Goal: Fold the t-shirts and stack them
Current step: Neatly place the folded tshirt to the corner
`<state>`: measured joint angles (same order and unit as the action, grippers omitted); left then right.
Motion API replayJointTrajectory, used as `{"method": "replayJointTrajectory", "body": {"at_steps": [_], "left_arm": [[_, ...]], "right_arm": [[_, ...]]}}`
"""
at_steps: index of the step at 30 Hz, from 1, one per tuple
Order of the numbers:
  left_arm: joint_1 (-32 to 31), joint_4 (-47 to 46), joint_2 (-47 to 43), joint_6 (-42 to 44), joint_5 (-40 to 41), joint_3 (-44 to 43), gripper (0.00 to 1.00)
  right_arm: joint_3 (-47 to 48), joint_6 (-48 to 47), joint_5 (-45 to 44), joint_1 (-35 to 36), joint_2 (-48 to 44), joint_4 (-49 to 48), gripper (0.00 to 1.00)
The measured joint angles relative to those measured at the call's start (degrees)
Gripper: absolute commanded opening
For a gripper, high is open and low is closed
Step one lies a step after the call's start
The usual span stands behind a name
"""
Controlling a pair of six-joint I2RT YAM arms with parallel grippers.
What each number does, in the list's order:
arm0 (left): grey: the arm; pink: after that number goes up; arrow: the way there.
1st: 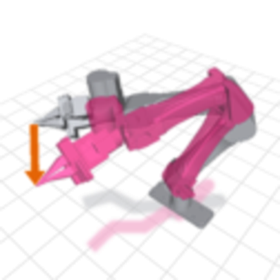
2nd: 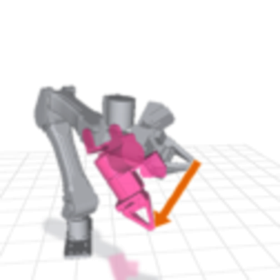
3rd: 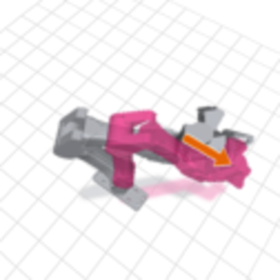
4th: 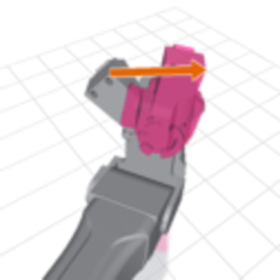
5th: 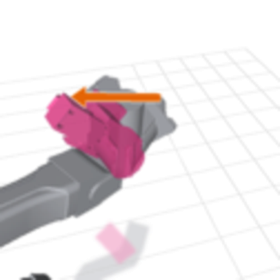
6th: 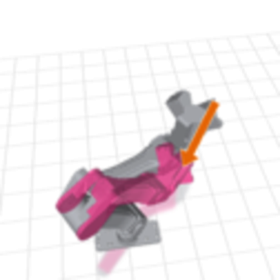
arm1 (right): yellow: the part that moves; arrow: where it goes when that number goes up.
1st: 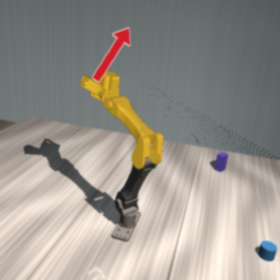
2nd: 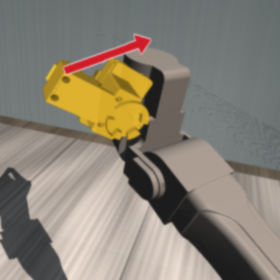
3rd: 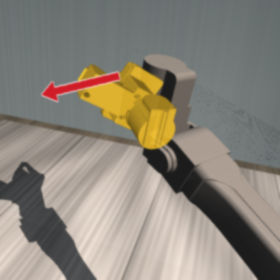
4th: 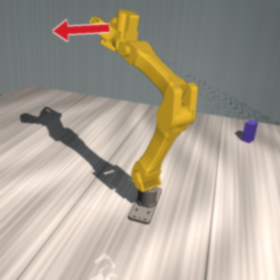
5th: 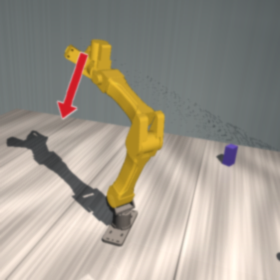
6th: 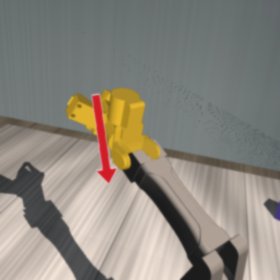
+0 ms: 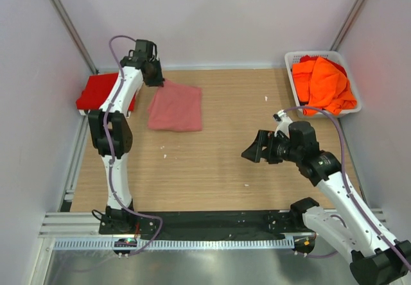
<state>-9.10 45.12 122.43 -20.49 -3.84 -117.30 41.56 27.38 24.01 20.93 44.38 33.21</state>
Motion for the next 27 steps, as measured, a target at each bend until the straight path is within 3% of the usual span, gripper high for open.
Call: {"method": "replayJointTrajectory", "body": {"at_steps": [4,8,17,27], "left_arm": [[0.2,10.1,5.1,3.8,7.3,-14.3,0.0],[0.2,16.2,6.5,7.2,14.4,-20.2,0.0],[0.9,18.8,6.6,14.4,27.0,-21.5,0.0],[2.0,11.5,6.3,24.7,34.8,-21.6,0.0]], "right_arm": [[0.0,-0.6,0.8,0.0,-0.7,0.9,0.91],[0.0,-1.2,1.7,0.0,-0.9,1.2,0.9],[0.0,-2.1,4.3,0.0,-0.9,1.6,0.91],[0.0,-2.1,5.4,1.6,-1.3,1.6,0.91]]}}
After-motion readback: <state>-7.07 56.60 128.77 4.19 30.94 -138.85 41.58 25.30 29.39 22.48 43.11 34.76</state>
